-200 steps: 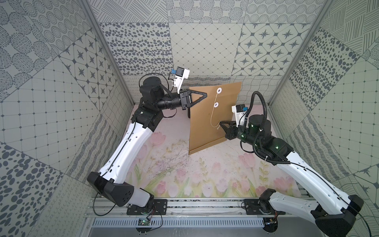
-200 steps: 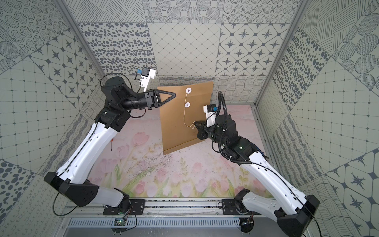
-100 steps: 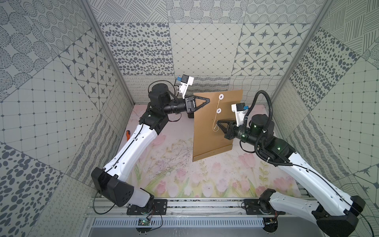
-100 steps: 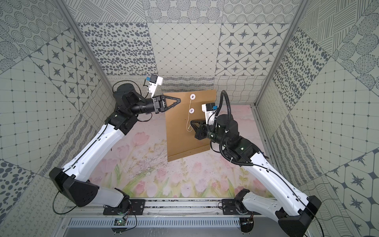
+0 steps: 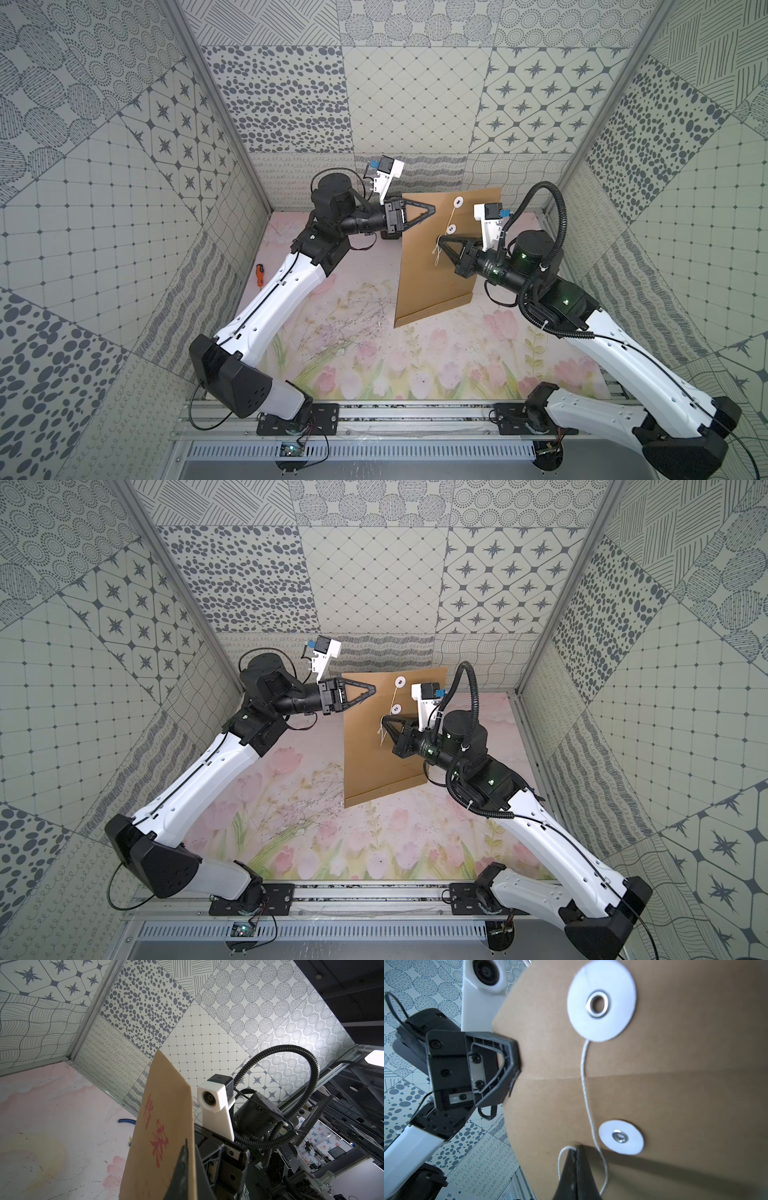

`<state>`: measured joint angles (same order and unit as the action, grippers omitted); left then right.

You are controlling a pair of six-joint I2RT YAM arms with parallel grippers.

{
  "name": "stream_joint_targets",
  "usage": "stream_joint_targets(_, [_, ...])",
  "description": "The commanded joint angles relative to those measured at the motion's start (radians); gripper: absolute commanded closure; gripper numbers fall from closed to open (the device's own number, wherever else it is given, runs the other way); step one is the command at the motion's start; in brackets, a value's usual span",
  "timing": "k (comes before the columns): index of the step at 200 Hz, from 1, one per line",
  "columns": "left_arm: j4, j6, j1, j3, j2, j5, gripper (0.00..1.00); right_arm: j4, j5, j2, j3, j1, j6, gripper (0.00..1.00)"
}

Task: Close the mouth of the file bag
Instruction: Adjust the file bag.

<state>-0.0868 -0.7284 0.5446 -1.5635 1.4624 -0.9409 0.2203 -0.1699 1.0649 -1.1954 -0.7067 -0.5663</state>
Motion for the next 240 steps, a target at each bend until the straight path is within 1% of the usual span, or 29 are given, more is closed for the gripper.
stream_joint_targets(1, [-0.080, 0.029, 0.015, -0.012, -0.009, -0.067, 1.00, 0.004, 0.061, -0.009, -0.039, -0.003, -0.006, 1.00])
stream_joint_targets(26, [-0.118, 0.009, 0.021, -0.013, -0.014, -0.120, 1.00, 0.018, 0.089, -0.019, -0.033, 0.001, 0.009, 1.00])
stream_joint_targets(37, [-0.134, 0.000, 0.021, -0.013, -0.013, -0.144, 1.00, 0.024, 0.073, -0.018, -0.040, 0.006, 0.019, 1.00])
stream_joint_targets(51, [-0.120, 0.014, 0.021, -0.019, -0.017, -0.147, 1.00, 0.046, 0.018, -0.002, -0.062, 0.007, 0.033, 1.00])
stream_joint_targets(66, [-0.083, 0.048, 0.022, -0.030, -0.021, -0.121, 1.00, 0.045, -0.049, 0.013, -0.065, 0.006, 0.021, 1.00])
stream_joint_targets(84, [-0.095, 0.035, 0.021, -0.023, -0.020, -0.080, 1.00, 0.058, -0.091, 0.023, -0.055, 0.002, 0.008, 1.00])
stream_joint_targets(111, [-0.087, 0.040, 0.017, 0.002, -0.031, -0.002, 1.00, 0.083, -0.069, -0.011, -0.026, 0.005, 0.028, 1.00])
stream_joint_targets(143, [-0.073, 0.071, 0.011, 0.033, -0.066, 0.102, 1.00, 0.106, -0.074, -0.035, -0.021, 0.012, 0.041, 1.00])
stream_joint_targets(163, [-0.075, 0.093, 0.002, 0.044, -0.083, 0.120, 1.00, 0.116, -0.074, -0.051, -0.024, 0.017, 0.054, 1.00])
stream_joint_targets(181, [-0.125, 0.066, -0.023, 0.065, -0.086, 0.105, 1.00, 0.135, -0.067, -0.064, -0.026, 0.030, 0.063, 1.00])
stream_joint_targets(209, [-0.310, -0.096, -0.066, 0.087, -0.051, 0.029, 1.00, 0.177, -0.050, -0.072, -0.027, 0.076, 0.063, 1.00])
stream_joint_targets(216, [-0.338, -0.120, -0.069, 0.083, -0.040, 0.007, 1.00, 0.180, -0.053, -0.074, -0.027, 0.087, 0.062, 1.00])
stream_joint_targets(240, [-0.374, -0.142, -0.069, 0.064, -0.015, -0.055, 1.00, 0.210, -0.040, -0.066, -0.041, 0.114, 0.067, 1.00])
